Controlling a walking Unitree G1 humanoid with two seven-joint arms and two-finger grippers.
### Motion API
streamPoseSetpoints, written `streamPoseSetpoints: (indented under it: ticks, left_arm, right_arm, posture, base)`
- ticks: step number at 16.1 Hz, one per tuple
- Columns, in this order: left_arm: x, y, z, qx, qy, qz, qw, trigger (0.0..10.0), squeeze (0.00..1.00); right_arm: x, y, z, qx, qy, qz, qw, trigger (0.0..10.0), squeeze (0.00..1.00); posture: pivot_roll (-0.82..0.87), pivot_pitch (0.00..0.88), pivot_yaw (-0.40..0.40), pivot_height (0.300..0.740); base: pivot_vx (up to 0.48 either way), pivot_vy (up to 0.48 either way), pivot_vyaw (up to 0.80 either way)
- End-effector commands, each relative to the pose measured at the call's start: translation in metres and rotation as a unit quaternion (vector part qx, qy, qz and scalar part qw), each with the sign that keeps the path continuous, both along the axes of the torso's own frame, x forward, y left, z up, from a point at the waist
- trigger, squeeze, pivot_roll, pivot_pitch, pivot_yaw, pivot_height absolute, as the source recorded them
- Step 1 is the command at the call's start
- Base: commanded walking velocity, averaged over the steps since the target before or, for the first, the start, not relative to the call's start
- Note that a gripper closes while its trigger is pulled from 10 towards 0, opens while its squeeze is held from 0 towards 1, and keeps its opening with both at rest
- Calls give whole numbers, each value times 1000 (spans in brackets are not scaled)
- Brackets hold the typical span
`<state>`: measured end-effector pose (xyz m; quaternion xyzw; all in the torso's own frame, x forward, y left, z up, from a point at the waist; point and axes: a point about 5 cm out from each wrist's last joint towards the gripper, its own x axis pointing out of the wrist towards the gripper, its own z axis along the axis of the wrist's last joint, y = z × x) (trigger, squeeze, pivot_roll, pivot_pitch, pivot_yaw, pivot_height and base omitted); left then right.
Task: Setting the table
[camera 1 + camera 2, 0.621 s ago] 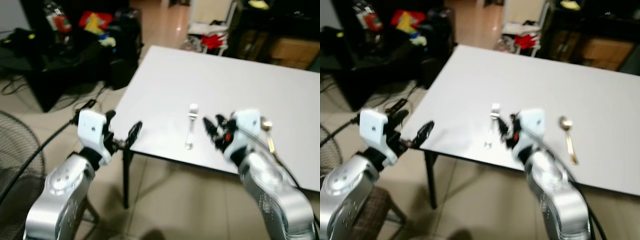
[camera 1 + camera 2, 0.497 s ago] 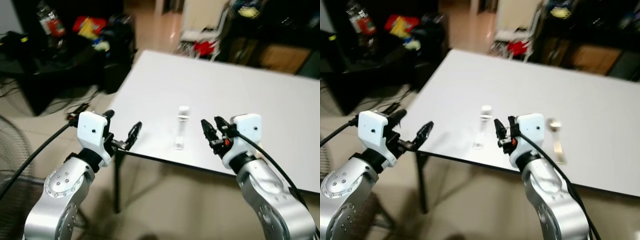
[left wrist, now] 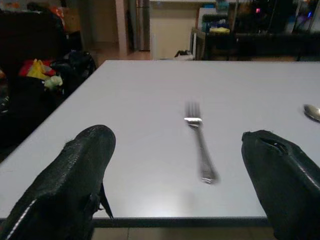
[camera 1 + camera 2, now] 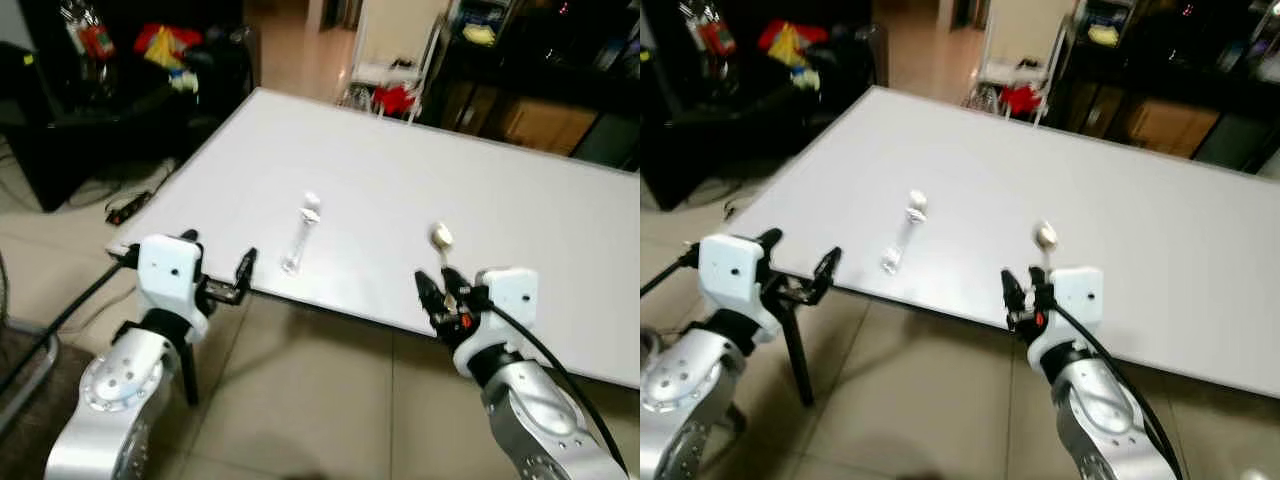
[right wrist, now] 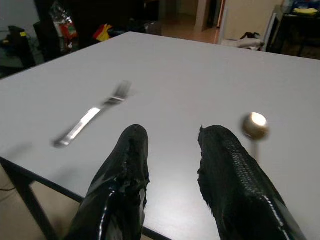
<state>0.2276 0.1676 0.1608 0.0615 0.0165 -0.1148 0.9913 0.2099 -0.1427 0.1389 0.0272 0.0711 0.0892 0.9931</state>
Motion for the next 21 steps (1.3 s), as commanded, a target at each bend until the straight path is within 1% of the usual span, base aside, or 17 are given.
streamPoseSetpoints:
  ticks: [1, 3, 4, 5, 6, 10, 13, 14, 16, 19, 21]
  left_arm:
    - [2, -8, 4, -2, -9, -16, 1000, 10000, 0]
    - [4, -8, 4, 0, -10, -20, 1000, 10000, 0]
    - [5, -8, 4, -5, -9, -21, 1000, 10000, 0]
    - [8, -9, 4, -10, -7, -23, 1000, 10000, 0]
    - [10, -10, 3, -19, -3, -25, 999, 10000, 0]
    - [13, -13, 0, -39, 10, -18, 999, 10000, 0]
    - [13, -12, 1, -32, 9, -18, 999, 10000, 0]
    - [14, -9, 1, -28, 8, 0, 1000, 10000, 0]
    - [12, -8, 0, -25, 9, 1, 1000, 10000, 0]
    - [12, -9, 2, -11, 1, -2, 1000, 10000, 0]
    - [12, -10, 4, 1, -11, -2, 1000, 10000, 0]
  right_arm:
    - [1, -14, -3, -36, -3, -38, 999, 10000, 0]
    - [-1, -18, -5, -62, -15, -67, 996, 10000, 0]
    - [-2, -20, -8, -49, -8, -75, 996, 10000, 0]
    - [-3, -21, -11, -15, 6, -81, 997, 10000, 0]
    - [-3, -18, -11, 2, 10, -59, 998, 10000, 0]
    - [4, -8, -3, 5, -18, -20, 1000, 10000, 0]
    - [6, -3, -2, 5, -22, -8, 1000, 10000, 0]
    - [6, 0, -1, 8, -18, 17, 1000, 10000, 0]
    - [5, 2, -1, 13, -15, 30, 999, 10000, 0]
    - [7, 2, 1, 7, -25, 15, 1000, 10000, 0]
    - [10, -2, 0, 3, -26, -3, 1000, 10000, 0]
  posture:
    - [79, 0, -56, 740]
    - [74, 0, -42, 740]
    - [70, 0, -34, 740]
    - [66, 0, -26, 740]
    - [57, 0, -18, 740]
    - [57, 0, -23, 740]
    - [57, 0, -25, 740]
    - [55, 0, -39, 740]
    - [53, 0, -39, 740]
    - [58, 0, -42, 740]
    - [57, 0, -42, 740]
  base:
    - [0, -480, 0]
    - [0, -480, 0]
    - [0, -480, 0]
    - [0, -480, 0]
    - [0, 0, 800]
    - [0, 0, 800]
    - [0, 0, 800]
    - [0, 0, 800]
    - [0, 0, 800]
    - [0, 0, 800]
    - [0, 0, 800]
